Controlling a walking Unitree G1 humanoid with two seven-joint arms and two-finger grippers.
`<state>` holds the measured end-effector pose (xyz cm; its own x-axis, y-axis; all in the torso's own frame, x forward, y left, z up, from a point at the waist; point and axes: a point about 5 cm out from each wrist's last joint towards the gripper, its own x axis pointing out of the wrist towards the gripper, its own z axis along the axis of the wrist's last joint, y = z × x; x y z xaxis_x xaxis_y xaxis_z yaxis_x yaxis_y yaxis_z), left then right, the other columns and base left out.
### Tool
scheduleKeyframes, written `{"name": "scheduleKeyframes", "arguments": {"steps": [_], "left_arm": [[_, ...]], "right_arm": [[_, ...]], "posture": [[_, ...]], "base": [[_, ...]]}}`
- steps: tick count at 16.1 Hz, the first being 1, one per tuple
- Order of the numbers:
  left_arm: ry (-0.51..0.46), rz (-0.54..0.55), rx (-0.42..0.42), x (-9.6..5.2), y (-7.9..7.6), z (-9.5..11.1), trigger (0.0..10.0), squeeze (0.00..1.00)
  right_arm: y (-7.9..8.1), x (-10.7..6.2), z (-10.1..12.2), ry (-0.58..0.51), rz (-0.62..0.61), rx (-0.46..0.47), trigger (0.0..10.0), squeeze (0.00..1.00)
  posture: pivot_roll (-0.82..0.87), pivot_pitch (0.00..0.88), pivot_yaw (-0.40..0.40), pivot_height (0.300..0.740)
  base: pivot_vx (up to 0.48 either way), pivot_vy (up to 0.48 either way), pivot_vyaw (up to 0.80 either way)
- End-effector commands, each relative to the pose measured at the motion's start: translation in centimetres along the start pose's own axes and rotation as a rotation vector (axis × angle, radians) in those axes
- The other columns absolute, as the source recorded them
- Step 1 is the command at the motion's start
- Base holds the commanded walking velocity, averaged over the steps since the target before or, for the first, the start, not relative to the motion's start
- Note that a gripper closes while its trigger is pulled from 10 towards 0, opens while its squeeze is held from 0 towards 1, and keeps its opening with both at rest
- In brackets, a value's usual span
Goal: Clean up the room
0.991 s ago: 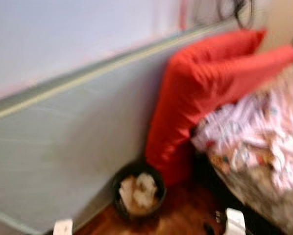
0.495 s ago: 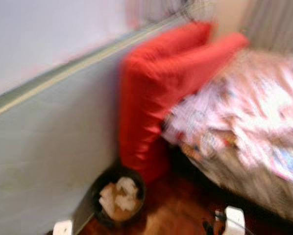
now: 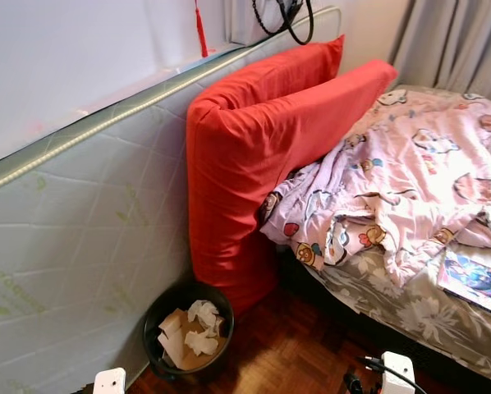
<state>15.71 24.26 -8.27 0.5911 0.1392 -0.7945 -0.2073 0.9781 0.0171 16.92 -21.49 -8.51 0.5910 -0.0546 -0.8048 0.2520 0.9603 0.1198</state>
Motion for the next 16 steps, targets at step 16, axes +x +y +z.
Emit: {"name": "scheduleKeyframes", "arguments": {"steps": [16], "left_arm": [[0.012, -0.010, -0.003, 0.03, -0.04, -0.01, 10.0, 0.00]], "right_arm": [[0.11, 0.06, 0.25, -0.015, -0.004, 0.022, 10.0, 0.00]], "posture": [[0.09, 0.000, 0.027, 0.740]], "base": [[0.000, -0.278, -0.29]]}}
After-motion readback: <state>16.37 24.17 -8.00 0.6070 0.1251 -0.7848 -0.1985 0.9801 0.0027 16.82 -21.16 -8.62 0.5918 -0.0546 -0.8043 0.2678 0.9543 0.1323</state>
